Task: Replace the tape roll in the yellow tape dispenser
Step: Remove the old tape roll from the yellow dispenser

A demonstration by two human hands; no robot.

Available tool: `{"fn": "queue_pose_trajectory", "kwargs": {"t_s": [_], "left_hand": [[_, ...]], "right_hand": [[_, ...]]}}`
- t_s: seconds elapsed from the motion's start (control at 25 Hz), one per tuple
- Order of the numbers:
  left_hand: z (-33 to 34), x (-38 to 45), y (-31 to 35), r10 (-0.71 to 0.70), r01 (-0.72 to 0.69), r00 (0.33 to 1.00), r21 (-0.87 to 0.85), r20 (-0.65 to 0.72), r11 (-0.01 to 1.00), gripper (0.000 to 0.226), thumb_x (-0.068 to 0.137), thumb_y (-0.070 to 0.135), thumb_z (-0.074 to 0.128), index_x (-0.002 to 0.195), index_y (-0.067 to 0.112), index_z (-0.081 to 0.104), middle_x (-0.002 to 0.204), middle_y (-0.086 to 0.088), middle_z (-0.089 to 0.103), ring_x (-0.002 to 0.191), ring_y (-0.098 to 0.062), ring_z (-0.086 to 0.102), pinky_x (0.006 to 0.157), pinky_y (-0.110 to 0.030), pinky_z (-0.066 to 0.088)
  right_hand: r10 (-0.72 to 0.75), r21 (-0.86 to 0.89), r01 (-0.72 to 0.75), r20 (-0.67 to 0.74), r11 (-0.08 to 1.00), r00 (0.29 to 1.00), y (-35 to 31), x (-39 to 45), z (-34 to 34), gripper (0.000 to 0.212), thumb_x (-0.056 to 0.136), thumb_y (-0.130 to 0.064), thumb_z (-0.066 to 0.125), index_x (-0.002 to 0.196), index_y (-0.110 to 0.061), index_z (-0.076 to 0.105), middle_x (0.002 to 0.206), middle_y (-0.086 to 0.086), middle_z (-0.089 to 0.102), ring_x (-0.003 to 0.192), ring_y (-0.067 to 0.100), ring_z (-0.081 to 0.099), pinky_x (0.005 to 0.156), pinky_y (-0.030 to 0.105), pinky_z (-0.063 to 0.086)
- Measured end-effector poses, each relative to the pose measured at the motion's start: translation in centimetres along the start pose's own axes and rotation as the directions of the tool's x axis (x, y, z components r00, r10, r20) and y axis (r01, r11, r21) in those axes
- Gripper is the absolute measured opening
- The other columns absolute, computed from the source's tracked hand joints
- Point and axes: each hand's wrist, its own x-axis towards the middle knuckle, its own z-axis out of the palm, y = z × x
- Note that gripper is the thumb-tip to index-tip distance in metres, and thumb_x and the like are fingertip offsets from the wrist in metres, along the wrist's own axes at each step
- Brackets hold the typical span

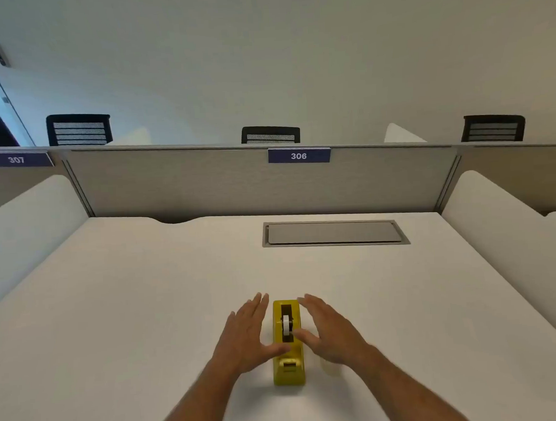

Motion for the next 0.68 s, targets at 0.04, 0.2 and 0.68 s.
{"fn": "queue_pose_trajectory", "kwargs": {"t_s": [0.04,0.2,0.68], "left_hand": [[0.0,0.1,0.2,0.014,-0.013,1.000,-0.018,0.013,1.000,0.117,0.065,0.093,0.042,0.154,0.034,-0.006,0.165,0.007,-0.005,0.152,-0.017,0.002,0.122,-0.047,0.009],[0.7,0.8,0.4,0.034,-0.033,0.999,-0.013,0.040,0.999,0.114,0.067,0.088,0.051,0.154,0.035,0.000,0.165,0.010,-0.001,0.152,-0.017,0.006,0.122,-0.046,0.012],[0.3,2.0,0.1,0.089,-0.090,0.996,0.041,0.031,0.995,0.116,0.060,0.085,0.061,0.154,0.032,0.018,0.163,0.015,0.014,0.150,-0.013,0.014,0.122,-0.039,0.018]], "right_hand": [[-0.010,0.016,0.010,0.004,1.000,1.000,-0.2,0.2,0.1,0.072,0.091,-0.063,0.047,0.151,-0.036,0.019,0.164,-0.009,0.016,0.149,0.013,0.020,0.117,0.038,0.031],[-0.020,-0.003,0.020,0.027,1.000,0.999,-0.5,1.0,0.6,0.067,0.090,-0.061,0.050,0.148,-0.036,0.026,0.162,-0.009,0.021,0.147,0.013,0.023,0.115,0.039,0.034],[-0.048,-0.095,0.046,-0.015,0.994,0.999,-0.5,2.4,1.4,0.060,0.081,-0.058,0.055,0.137,-0.039,0.042,0.155,-0.008,0.031,0.135,0.016,0.041,0.099,0.036,0.049]]}}
